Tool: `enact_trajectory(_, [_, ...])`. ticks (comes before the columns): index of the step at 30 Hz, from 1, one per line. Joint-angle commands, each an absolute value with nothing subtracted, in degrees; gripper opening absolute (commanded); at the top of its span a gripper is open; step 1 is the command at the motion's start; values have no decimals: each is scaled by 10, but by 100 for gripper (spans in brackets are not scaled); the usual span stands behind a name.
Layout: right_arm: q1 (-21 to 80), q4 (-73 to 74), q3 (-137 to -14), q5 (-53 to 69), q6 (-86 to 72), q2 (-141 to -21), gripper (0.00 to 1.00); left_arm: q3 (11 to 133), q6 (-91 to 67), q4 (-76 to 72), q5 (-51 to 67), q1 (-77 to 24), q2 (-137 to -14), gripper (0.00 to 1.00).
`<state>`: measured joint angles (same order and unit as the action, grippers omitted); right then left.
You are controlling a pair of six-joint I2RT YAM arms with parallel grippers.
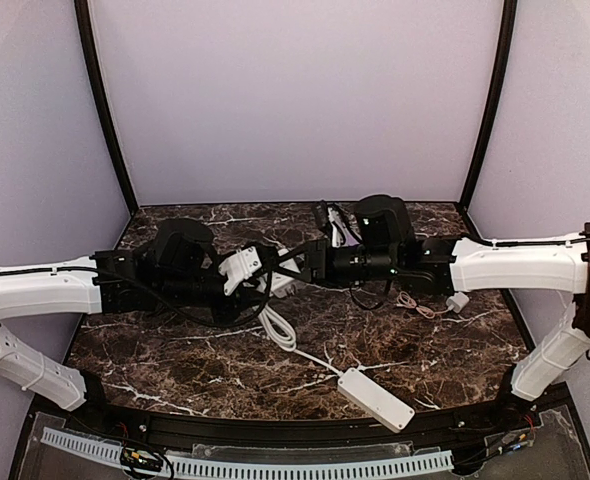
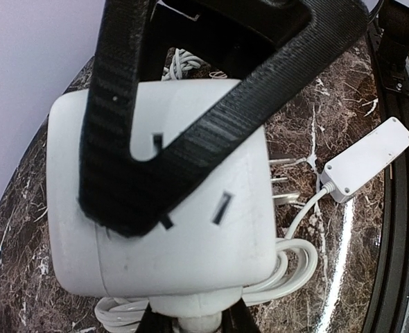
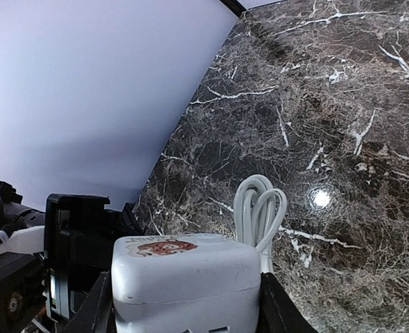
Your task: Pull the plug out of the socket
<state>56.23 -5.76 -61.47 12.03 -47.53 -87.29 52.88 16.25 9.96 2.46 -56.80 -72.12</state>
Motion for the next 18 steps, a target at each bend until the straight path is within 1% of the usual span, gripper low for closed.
enact_trajectory(1, [561,-62,-636,102,-455,-883,0,529,155,88,53,-575,-710,1])
enact_trajectory(9, [561,-62,-629,220,-324,-867,0,554,165,148,105,-575,-714,1])
enact_trajectory(16, [563,-83,-622,259,-323,-871,0,553,164,148,116,-574,-715,1])
enact_trajectory(18, [564,-91,-621,243,-333,-876,0,553,165,147,109,-574,-716,1])
